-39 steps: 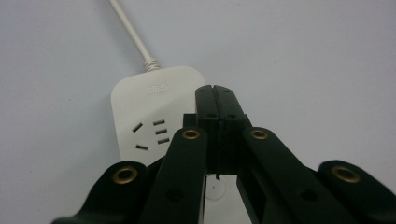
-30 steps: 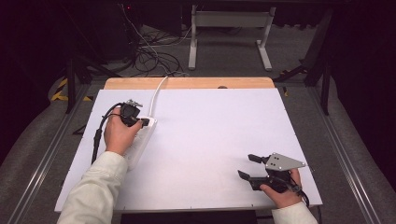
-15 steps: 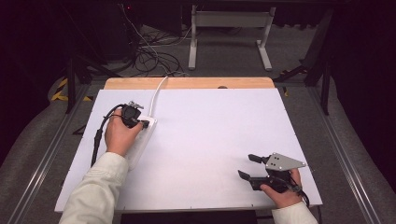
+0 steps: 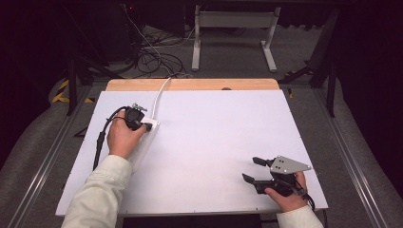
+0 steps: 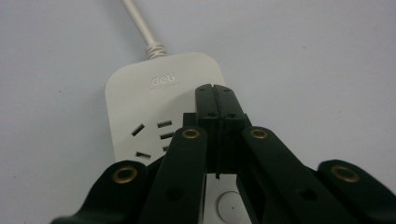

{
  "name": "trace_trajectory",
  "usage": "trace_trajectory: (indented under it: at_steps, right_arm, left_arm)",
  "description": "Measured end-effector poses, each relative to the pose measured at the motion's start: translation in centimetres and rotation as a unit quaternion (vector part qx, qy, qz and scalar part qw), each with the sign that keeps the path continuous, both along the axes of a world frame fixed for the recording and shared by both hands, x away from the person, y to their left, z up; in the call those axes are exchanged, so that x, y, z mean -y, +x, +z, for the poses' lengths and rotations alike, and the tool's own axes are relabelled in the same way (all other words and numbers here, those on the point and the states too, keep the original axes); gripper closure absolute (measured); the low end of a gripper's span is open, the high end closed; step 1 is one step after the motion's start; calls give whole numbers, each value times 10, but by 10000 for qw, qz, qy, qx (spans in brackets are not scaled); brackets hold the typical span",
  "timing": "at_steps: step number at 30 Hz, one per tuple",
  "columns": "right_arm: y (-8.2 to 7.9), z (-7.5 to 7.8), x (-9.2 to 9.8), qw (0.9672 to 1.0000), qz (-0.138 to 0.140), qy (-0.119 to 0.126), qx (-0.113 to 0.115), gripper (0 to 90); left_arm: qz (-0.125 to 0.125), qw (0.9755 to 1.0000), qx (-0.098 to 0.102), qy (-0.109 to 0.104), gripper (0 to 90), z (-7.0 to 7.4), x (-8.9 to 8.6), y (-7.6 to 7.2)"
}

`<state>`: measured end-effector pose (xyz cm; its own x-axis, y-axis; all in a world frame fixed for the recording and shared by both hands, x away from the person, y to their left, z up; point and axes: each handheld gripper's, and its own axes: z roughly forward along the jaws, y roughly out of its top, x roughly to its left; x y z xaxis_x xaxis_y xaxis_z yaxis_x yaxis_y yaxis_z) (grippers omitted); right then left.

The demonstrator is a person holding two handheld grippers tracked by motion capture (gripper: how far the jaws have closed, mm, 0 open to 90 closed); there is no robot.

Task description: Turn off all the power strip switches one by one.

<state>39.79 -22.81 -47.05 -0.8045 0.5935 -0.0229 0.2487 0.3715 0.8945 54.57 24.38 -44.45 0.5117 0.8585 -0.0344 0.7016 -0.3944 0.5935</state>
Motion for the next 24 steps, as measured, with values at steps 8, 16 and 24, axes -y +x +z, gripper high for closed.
trace_trajectory:
  at_steps: [8, 16, 24]
  right_arm:
    - [-1, 0, 0, 10000, -1, -13, 0, 300]
    - [-1, 0, 0, 10000, -2, -17, 4, 300]
    - [-1, 0, 0, 10000, -1, -10, 15, 300]
  left_arm:
    - [22, 10000, -25, 41, 900, 0, 2, -1]
    - [13, 9999, 50, 146, 900, 0, 4, -2]
    - [94, 10000, 20, 25, 900, -1, 2, -2]
